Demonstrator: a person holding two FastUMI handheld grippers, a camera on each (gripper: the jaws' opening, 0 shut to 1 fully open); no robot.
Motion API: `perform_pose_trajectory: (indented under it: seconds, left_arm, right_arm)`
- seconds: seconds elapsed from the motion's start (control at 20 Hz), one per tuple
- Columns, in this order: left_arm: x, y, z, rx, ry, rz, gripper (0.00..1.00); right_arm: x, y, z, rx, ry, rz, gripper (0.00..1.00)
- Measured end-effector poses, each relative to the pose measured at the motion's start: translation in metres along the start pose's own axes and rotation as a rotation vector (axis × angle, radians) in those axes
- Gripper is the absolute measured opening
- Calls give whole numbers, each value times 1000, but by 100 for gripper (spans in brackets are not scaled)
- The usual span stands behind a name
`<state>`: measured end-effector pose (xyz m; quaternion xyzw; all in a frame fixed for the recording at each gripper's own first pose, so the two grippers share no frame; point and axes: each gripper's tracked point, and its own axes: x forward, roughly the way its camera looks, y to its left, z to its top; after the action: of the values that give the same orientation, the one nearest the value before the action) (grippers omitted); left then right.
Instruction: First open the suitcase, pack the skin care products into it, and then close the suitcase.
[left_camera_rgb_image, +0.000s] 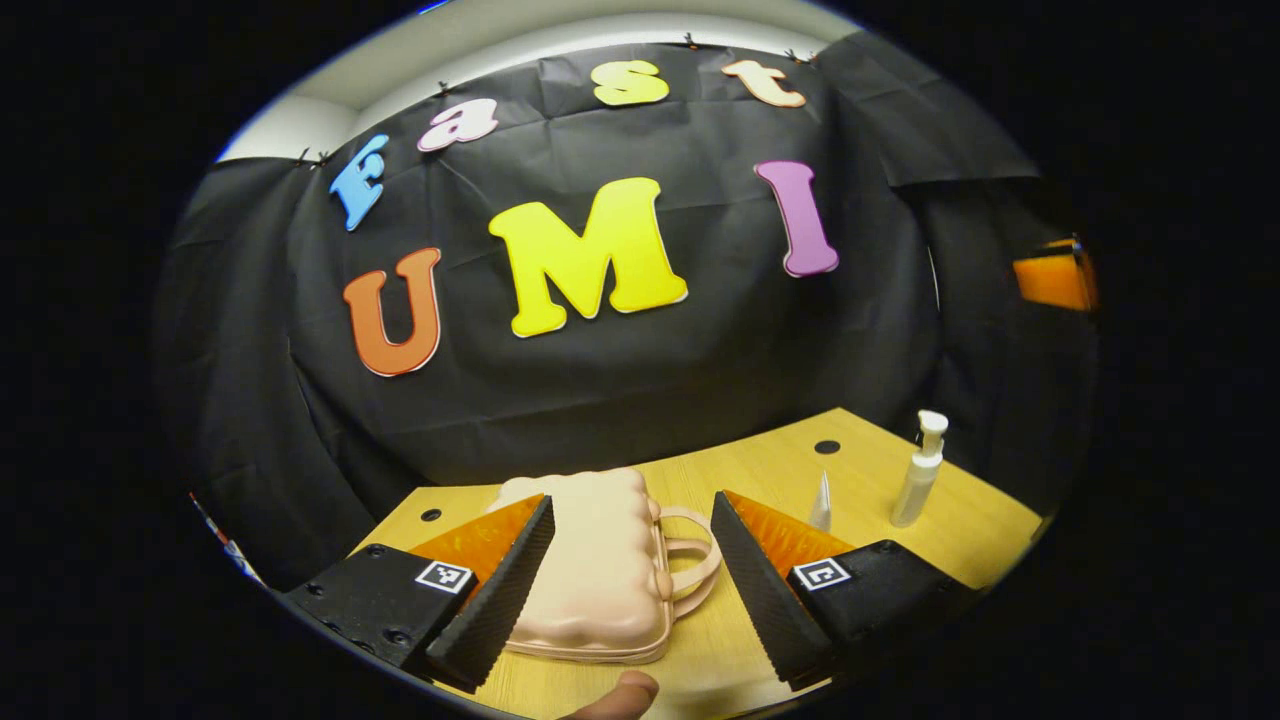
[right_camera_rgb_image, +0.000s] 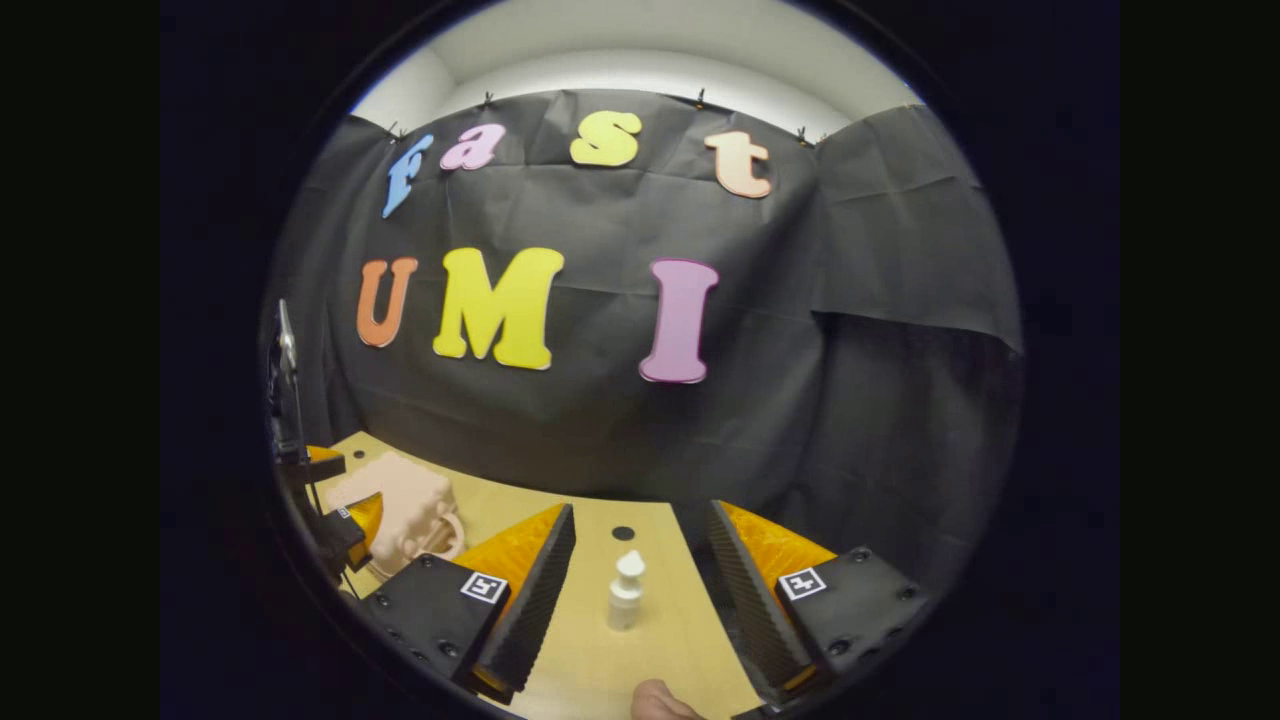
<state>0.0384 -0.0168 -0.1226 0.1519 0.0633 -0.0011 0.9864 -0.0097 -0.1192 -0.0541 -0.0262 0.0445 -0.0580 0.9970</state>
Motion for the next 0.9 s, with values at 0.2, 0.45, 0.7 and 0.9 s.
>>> perform_pose_trajectory:
  seconds: [0.2,0.45,0.7,0.9]
  left_arm:
    - [22,-25,-40,169,60,-43,99]
    - [53,-40,-76,469,116,-40,99]
    - [79,-44,-102,704,170,-27,99]
    - [83,-47,-106,837,190,37,96]
  right_arm:
    - [-1,-36,-28,29,53,-37,80]
    - [8,-53,-58,48,102,-21,80]
    - [25,-65,-81,64,133,22,80]
    - [38,-74,-96,57,151,57,80]
